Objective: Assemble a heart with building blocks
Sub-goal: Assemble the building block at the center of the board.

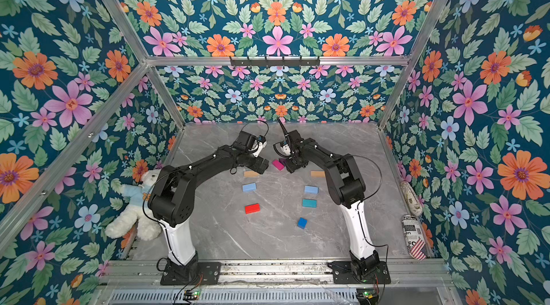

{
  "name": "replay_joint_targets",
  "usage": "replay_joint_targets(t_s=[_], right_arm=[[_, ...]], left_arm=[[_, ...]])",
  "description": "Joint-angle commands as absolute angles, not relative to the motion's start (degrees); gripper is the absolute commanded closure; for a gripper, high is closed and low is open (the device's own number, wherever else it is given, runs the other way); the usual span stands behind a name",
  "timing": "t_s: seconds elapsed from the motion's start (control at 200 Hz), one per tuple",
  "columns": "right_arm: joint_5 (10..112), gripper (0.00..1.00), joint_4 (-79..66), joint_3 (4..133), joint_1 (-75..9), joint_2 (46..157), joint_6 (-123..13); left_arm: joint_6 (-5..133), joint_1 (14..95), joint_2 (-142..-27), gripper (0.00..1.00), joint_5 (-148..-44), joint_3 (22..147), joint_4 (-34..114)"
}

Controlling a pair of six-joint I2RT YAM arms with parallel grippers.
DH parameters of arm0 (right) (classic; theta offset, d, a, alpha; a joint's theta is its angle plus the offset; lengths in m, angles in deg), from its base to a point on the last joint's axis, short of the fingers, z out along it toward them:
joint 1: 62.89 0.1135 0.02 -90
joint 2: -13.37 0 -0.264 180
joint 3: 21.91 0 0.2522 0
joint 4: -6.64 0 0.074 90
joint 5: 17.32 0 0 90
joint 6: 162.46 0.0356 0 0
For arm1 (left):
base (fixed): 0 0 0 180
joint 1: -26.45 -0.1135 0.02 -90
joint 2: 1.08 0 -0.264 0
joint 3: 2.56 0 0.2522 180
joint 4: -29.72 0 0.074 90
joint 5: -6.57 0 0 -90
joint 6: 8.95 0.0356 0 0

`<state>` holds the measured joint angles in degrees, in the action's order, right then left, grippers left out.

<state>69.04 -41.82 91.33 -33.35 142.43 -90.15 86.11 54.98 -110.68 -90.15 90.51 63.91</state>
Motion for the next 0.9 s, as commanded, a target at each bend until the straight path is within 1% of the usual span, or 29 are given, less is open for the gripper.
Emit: replay_joint_targets(t_s=[0.0,0.06,0.085,0.4,0.6,0.74,0.895], right_arm=[[66.79,0.11,-47.1,90.58,-33.19,143.46,-89.91],[66.9,0.02,-46.96,89.85,-33.19,142.96,-89.77],[66.97,0.01,-46.74,89.46,-33.18,142.6,-89.78],[66.23,0.01,-45.11,85.51,-33.42,135.96,-89.76],[66.21,0.01,-43.59,82.2,-35.88,128.18,-90.35],[68.38,0.01,-40.46,75.12,-39.92,123.85,-94.73],[71.02,0.06,-37.95,68.93,-41.08,121.51,-101.27]], left_arm=[[86.76,54.93,-110.68,0.0,-90.33,90.23,63.76],[86.76,54.93,-110.59,0.0,-90.36,90.05,63.78],[86.76,54.93,-110.51,0.0,-90.33,89.96,63.79],[87.8,54.75,-109.45,0.0,-88.67,89.84,64.46],[92.3,53.86,-110.03,0.01,-86.35,92.75,69.04],[93.49,52.87,-110.86,0.01,-87.1,93.91,72.29],[91.45,52.73,-111.24,0.02,-89.66,93.42,73.95]])
